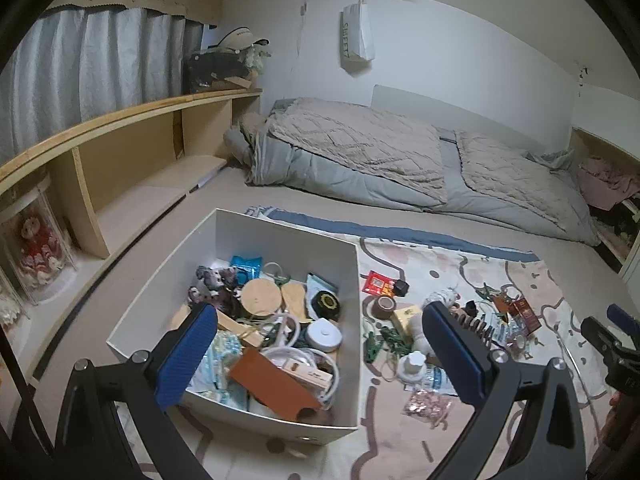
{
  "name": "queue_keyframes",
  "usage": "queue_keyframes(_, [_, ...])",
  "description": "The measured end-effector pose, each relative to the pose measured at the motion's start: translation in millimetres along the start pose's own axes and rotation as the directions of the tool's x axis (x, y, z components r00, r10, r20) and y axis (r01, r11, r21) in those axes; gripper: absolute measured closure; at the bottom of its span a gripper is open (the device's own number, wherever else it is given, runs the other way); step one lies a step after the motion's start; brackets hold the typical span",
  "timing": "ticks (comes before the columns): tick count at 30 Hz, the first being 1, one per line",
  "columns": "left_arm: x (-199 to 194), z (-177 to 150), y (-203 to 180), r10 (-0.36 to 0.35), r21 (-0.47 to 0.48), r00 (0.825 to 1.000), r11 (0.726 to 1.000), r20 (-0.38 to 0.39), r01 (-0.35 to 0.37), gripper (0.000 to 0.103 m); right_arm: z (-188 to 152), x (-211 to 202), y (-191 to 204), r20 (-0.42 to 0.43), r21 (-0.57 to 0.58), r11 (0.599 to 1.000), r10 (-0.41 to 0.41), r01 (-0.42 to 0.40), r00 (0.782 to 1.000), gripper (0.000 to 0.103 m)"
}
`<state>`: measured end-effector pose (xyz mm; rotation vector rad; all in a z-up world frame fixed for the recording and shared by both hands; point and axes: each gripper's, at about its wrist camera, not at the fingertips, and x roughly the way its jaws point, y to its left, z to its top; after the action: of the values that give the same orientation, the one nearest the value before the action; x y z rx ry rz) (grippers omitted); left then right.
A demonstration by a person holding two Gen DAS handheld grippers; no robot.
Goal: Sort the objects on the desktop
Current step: 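Withdraw both open tools from the box back toward the pile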
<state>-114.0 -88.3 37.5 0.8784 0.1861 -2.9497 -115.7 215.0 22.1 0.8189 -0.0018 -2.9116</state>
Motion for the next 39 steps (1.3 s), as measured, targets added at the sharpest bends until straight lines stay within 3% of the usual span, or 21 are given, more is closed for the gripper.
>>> queue_keyframes(10, [8.5,-1.7,-33.4,0.028,0.060,1.000,0.998,0.012,-0.029,0.000,-6.4,2.9,-25.0,0.000,0.038,0.999,-0.029,0.028,1.000,0.000])
queue_keyframes(24, [36.3,-19.6,-89.7,-0.100,0.128,0.991,0.986,-0.092,0.111,0.000,-23.2,17.5,-56.6,-0.067,0.065,0.995,-0.067,0.071,0.995,0.000])
queue_keyframes(35, [61.9,-47.2,-123.6,-0.104,0.199,0.985,0.971,-0.137,0.130,0.000,-50.3,52.1,-51.7,-0.156,0.051,0.999,0.023,-0.015,0.988,0.000])
queue_keyframes(39, [71.5,-56.4,-131.8,-0.094,0.203,0.984,0.971,-0.148,0.124,0.000,-60.0,66.3,-57.0,-0.163,0.113,0.992,0.068,-0.050,0.984,0.020])
